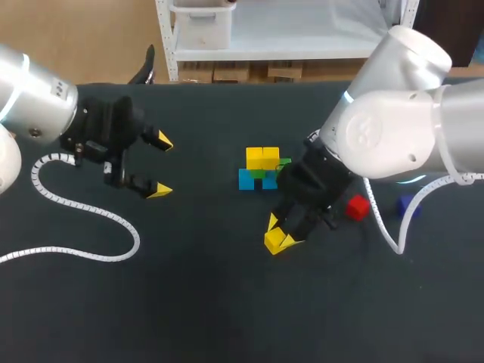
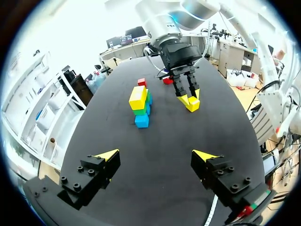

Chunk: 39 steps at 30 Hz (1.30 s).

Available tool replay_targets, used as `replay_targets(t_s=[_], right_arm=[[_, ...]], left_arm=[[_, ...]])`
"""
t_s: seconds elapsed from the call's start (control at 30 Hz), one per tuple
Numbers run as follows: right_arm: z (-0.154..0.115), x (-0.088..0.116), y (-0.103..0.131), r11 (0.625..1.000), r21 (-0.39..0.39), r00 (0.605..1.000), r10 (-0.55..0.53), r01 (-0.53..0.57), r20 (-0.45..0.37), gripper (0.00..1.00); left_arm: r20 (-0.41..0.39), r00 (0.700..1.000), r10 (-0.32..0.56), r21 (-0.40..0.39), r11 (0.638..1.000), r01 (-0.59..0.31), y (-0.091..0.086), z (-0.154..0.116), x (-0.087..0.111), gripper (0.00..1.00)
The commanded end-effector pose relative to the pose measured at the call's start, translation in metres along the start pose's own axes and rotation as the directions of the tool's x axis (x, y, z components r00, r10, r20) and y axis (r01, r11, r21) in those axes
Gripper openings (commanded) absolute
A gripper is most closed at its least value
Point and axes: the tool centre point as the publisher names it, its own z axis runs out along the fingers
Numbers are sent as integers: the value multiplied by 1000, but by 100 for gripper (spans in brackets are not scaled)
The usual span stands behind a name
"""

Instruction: Place the blue cubes, place green cubes on the blue cubes, place the yellow cubes on the green cubes, then place the red cubes on the yellow cubes, and place purple cube on the red cubes.

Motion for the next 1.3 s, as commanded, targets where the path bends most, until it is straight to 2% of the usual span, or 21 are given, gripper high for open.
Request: replay_targets(t_s=[0.03, 0.17, 0.3, 0.43, 0.57, 0.73, 0.83, 1.03, 1.3], right_arm=[[-3, 1, -1, 1000, 2, 1000, 6, -6, -2, 0], [-9, 0, 0, 999, 19, 1000, 26, -26, 0, 0], [-21, -4, 3, 994, 44, 994, 97, -99, 46, 0], [-41, -8, 7, 974, 107, 977, 190, -200, 99, 0], [-64, -5, 12, 931, 179, 945, 294, -317, 143, 0], [-85, 2, 15, 878, 254, 914, 392, -406, 106, 0], [-95, 7, 15, 839, 301, 890, 442, -453, 110, 0], [-113, 13, 3, 798, 359, 871, 481, -483, 103, 0], [-133, 28, -30, 804, 389, 883, 464, -451, 64, 0]], left_arm=[[4, 1000, 2, -2, 1000, -2, -1, 0, 1, 100], [4, 1000, 2, -2, 1000, -2, -1, 0, 1, 100], [4, 1000, 2, -2, 1000, -2, -1, 0, 1, 100], [4, 1000, 2, -2, 1000, -2, -1, 0, 1, 100], [4, 1000, 2, -2, 1000, -2, -1, 0, 1, 100], [4, 1000, 2, -2, 1000, -2, -1, 0, 1, 100], [4, 1000, 2, -2, 1000, -2, -1, 0, 1, 100], [4, 1000, 2, -2, 1000, -2, -1, 0, 1, 100], [4, 1000, 2, -2, 1000, -2, -1, 0, 1, 100]])
